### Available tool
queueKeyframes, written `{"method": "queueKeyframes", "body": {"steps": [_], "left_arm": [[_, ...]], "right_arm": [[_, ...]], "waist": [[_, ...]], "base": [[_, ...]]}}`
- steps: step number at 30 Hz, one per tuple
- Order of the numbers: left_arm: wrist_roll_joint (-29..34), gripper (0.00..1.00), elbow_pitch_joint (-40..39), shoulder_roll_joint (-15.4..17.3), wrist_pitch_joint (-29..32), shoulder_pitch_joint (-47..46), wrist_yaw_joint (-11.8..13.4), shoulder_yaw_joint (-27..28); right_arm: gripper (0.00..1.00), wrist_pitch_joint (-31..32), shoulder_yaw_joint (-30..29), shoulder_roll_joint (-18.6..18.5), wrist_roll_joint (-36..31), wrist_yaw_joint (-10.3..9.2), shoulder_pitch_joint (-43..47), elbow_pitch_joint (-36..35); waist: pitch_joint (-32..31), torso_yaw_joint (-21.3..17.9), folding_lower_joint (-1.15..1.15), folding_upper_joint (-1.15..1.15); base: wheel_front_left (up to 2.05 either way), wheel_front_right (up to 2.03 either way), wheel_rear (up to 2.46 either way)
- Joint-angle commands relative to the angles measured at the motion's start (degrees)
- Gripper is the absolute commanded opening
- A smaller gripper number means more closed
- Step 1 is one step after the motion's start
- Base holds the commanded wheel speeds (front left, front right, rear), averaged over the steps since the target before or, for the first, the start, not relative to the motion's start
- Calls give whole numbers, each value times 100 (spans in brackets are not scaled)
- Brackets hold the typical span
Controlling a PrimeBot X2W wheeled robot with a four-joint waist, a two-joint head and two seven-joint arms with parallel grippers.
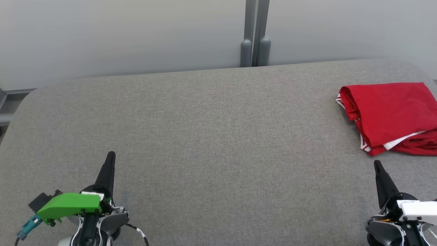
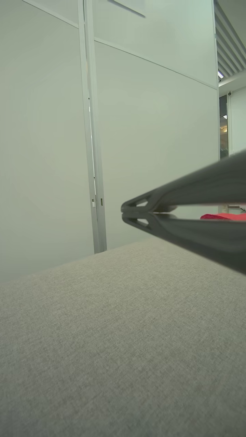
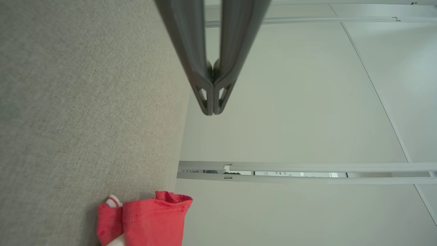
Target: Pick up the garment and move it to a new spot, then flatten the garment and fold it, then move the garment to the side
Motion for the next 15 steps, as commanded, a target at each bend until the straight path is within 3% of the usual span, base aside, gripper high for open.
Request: {"method": "queueKeyframes", "body": {"steps": [1, 15], "left_arm": [[-121, 0, -23, -4, 27, -101, -33, 22], [-338, 0, -35, -10, 90, -116, -36, 31]], "right_arm": [[0, 33, -24, -28, 123, 2, 17, -35], [0, 70, -45, -28, 365, 2, 20, -42]], "waist": [[-3, -6, 0, 0], [-17, -33, 0, 0]], "base": [[0, 0, 0], [0, 0, 0]]}}
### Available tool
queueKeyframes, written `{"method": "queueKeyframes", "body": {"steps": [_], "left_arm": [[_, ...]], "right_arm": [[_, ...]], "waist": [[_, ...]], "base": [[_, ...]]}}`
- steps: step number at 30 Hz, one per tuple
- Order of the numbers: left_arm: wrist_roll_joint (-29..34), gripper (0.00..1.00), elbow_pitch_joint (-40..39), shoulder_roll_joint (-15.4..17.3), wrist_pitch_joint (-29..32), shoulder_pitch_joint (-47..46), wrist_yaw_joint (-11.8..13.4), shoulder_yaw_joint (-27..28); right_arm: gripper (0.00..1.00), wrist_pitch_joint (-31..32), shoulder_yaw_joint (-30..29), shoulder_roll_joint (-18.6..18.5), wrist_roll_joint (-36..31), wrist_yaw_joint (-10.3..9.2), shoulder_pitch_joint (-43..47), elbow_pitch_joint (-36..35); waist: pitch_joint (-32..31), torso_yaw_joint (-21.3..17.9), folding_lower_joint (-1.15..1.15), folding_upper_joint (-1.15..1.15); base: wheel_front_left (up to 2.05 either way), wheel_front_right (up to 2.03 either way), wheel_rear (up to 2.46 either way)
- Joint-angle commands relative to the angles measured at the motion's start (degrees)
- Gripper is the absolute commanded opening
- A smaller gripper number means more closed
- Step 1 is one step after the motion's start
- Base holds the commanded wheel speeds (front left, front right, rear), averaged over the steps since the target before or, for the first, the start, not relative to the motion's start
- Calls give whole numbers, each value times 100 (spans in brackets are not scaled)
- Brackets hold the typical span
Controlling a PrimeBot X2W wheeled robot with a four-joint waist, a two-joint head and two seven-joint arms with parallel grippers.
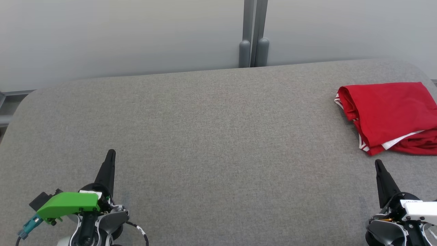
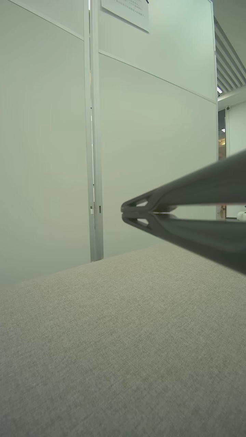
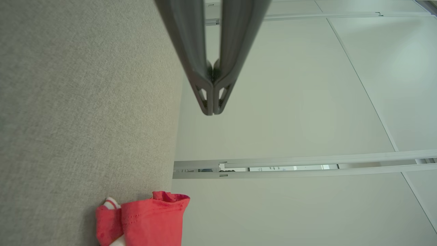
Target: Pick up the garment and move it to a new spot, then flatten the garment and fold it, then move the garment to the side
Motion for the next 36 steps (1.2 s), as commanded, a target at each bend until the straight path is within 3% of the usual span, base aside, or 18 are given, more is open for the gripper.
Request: {"method": "queueKeyframes", "body": {"steps": [1, 36], "left_arm": [[-25, 0, -10, 0, 14, -80, -35, 15], [-26, 0, -11, 1, 12, -78, -35, 13]], "right_arm": [[0, 13, -13, -24, 12, 2, 20, -19], [0, 13, -12, -24, 13, 2, 21, -18]], "waist": [[0, 0, 0, 0], [0, 0, 0, 0]], "base": [[0, 0, 0], [0, 0, 0]]}}
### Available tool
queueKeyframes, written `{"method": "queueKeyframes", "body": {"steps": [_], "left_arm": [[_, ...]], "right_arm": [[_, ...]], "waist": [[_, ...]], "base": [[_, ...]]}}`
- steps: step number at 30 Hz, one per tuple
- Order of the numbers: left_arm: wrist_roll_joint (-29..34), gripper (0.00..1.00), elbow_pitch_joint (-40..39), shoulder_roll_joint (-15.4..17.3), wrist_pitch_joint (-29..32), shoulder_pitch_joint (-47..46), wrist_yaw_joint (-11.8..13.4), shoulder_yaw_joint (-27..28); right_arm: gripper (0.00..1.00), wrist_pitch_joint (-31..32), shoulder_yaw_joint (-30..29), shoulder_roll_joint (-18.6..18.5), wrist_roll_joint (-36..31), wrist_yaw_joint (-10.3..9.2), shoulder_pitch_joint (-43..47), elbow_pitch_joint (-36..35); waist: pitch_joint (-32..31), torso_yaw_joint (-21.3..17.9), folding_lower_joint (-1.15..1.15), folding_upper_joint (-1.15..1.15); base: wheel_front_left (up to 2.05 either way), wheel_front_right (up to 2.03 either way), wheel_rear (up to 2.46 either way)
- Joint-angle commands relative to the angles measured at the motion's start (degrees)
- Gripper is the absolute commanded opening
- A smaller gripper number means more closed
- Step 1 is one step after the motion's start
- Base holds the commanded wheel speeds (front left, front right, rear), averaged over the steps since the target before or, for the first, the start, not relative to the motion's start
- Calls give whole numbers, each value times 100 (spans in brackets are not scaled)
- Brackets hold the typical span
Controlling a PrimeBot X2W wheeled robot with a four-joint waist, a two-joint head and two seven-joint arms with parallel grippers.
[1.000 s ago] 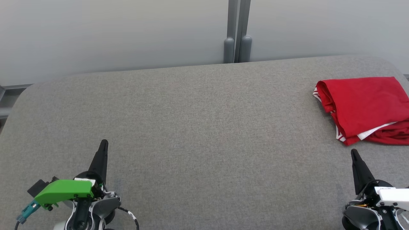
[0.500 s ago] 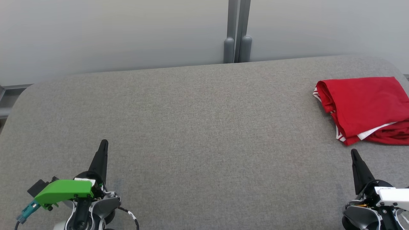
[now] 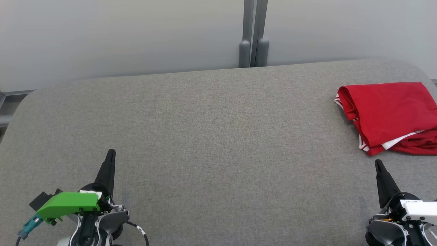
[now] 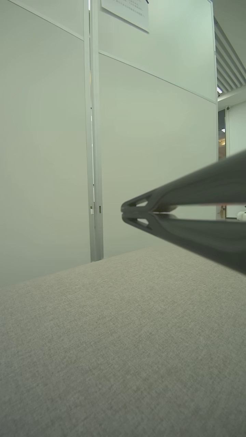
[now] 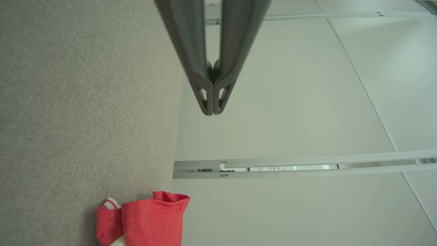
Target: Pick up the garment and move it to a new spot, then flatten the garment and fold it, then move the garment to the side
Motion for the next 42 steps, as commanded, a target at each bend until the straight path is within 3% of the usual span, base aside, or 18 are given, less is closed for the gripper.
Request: {"method": "queueKeyframes", "body": {"steps": [1, 42], "left_arm": [[-26, 0, -10, 2, 12, -76, -35, 13], [-27, 0, -10, 2, 11, -76, -34, 11]], "right_arm": [[0, 11, -12, -24, 13, 2, 21, -17], [0, 11, -11, -24, 13, 2, 21, -17]], "waist": [[0, 0, 0, 0], [0, 0, 0, 0]], "base": [[0, 0, 0], [0, 0, 0]]}}
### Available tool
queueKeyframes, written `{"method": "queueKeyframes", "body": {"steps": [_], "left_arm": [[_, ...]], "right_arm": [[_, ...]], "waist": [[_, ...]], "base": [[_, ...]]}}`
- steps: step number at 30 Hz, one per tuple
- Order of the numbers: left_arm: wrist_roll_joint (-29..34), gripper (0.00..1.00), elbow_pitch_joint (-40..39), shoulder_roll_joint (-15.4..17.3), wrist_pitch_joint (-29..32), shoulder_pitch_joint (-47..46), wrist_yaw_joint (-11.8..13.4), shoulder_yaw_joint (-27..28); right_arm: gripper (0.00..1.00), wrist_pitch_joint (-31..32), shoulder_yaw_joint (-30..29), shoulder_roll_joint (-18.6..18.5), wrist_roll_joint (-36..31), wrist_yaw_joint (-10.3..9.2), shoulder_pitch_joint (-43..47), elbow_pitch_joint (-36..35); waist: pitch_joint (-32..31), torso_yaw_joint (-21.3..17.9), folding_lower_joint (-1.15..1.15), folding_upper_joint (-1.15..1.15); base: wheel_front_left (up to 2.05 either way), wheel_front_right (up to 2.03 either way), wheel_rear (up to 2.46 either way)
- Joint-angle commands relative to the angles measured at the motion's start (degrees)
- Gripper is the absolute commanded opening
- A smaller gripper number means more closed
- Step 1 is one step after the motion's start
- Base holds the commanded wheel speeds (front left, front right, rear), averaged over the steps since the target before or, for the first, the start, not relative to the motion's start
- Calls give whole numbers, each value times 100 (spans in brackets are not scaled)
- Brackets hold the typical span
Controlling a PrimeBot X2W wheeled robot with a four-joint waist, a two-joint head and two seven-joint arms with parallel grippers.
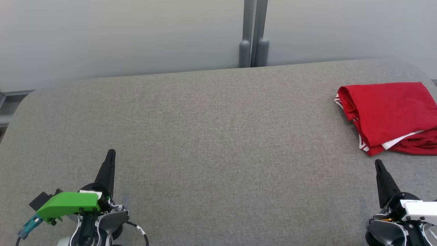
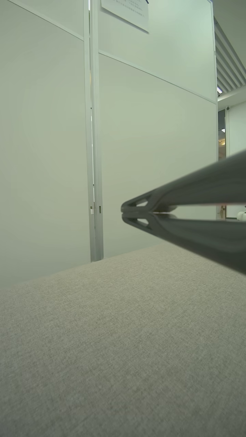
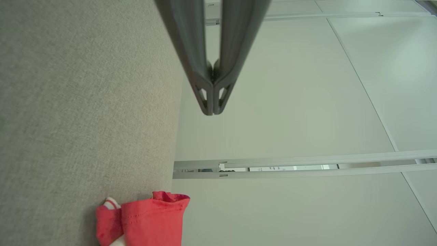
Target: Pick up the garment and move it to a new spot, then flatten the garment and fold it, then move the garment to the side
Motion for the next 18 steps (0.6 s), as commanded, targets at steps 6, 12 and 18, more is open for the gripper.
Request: {"method": "queueKeyframes", "body": {"steps": [6, 12, 18], "left_arm": [[-27, 0, -9, 2, 11, -76, -33, 11], [-28, 0, -10, 2, 11, -76, -33, 11], [-28, 0, -10, 2, 11, -76, -33, 11]], "right_arm": [[0, 11, -11, -24, 12, 2, 21, -17], [0, 11, -11, -24, 12, 2, 21, -17], [0, 11, -11, -24, 12, 2, 21, -17]], "waist": [[0, 0, 0, 0], [0, 0, 0, 0], [0, 0, 0, 0]], "base": [[0, 0, 0], [0, 0, 0], [0, 0, 0]]}}
